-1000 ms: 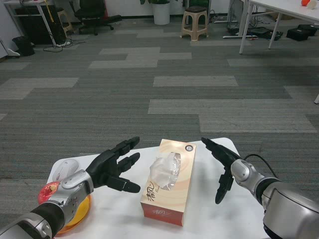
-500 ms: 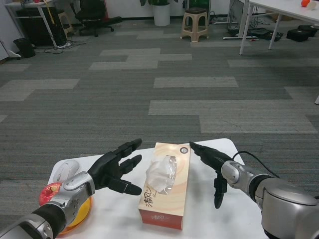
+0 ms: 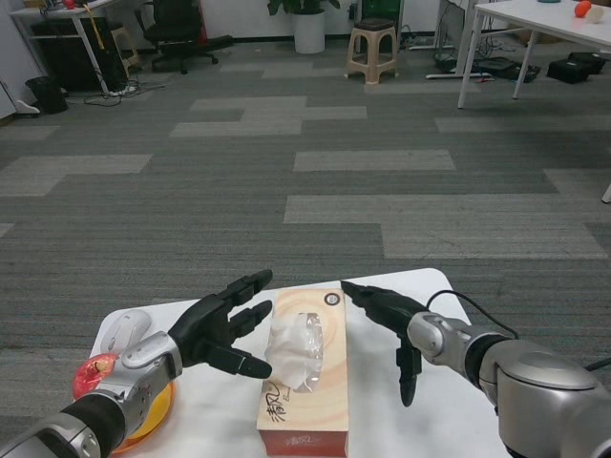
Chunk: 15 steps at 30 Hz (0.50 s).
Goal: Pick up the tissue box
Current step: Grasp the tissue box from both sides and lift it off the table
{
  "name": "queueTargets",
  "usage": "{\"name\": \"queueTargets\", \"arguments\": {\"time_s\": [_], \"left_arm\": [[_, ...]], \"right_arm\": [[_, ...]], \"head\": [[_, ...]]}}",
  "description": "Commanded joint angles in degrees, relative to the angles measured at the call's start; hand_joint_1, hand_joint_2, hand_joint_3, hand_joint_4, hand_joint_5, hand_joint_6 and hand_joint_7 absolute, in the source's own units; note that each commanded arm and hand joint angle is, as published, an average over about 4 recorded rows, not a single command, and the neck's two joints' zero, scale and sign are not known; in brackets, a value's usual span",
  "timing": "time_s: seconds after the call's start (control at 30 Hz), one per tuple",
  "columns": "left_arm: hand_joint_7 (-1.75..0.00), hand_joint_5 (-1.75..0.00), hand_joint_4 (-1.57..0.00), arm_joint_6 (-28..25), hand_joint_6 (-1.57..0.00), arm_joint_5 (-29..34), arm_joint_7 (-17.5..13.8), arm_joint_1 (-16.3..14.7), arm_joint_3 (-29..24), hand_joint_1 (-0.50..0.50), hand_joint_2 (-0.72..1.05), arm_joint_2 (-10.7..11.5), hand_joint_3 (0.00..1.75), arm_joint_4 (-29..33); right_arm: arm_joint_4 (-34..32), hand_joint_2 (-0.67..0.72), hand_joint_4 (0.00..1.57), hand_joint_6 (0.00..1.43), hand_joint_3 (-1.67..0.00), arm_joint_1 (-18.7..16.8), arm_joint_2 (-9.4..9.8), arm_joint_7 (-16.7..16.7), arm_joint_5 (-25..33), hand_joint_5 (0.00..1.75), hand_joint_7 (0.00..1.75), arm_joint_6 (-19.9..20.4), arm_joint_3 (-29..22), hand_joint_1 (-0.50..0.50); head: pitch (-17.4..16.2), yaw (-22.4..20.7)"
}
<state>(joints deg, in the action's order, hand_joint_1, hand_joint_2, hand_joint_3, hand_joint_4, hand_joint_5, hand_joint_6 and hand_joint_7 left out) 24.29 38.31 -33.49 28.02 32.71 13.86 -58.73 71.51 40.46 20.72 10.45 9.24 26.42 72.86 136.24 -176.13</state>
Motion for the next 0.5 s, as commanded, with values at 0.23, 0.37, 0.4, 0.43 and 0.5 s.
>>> {"name": "queueTargets", "arguments": {"time_s": [0.23,0.37,0.4,0.43,0.5], "left_arm": [[0.0,0.0,-0.07,-0.19,0.0,0.3,0.09,1.07,1.04,0.5,0.69,0.38,0.07,-0.42],[0.0,0.0,-0.07,-0.28,0.0,0.28,-0.06,1.38,1.52,0.5,0.69,0.45,0.09,-0.42],[0.0,0.0,-0.07,-0.32,0.0,0.3,-0.09,1.42,1.67,0.5,0.69,0.49,0.07,-0.42],[0.0,0.0,-0.07,-0.34,0.0,0.32,-0.09,1.42,1.76,0.5,0.69,0.51,0.04,-0.42],[0.0,0.0,-0.07,-0.39,0.0,0.36,-0.09,1.42,1.92,0.5,0.69,0.56,0.02,-0.42]], "right_arm": [[-4.67,0.28,0.0,0.0,-0.16,1.55,-0.88,-1.93,-0.01,0.0,0.0,-0.3,2.96,-0.42],[-5.31,0.28,0.0,0.0,-0.16,1.81,-0.88,-2.19,0.03,0.0,0.0,-0.32,3.71,-0.42],[-5.42,0.28,0.0,0.0,-0.16,1.81,-0.88,-2.24,0.06,0.0,0.0,-0.32,3.8,-0.42],[-5.46,0.28,0.0,0.0,-0.16,1.81,-0.9,-2.26,0.06,0.0,0.0,-0.32,3.8,-0.42],[-5.46,0.28,0.0,0.0,-0.16,1.81,-0.95,-2.28,0.08,0.0,0.0,-0.32,3.78,-0.42]], "head": [[-0.06,-0.05],[-0.44,0.08],[-0.55,0.11],[-0.59,0.1],[-0.76,-0.1]]}}
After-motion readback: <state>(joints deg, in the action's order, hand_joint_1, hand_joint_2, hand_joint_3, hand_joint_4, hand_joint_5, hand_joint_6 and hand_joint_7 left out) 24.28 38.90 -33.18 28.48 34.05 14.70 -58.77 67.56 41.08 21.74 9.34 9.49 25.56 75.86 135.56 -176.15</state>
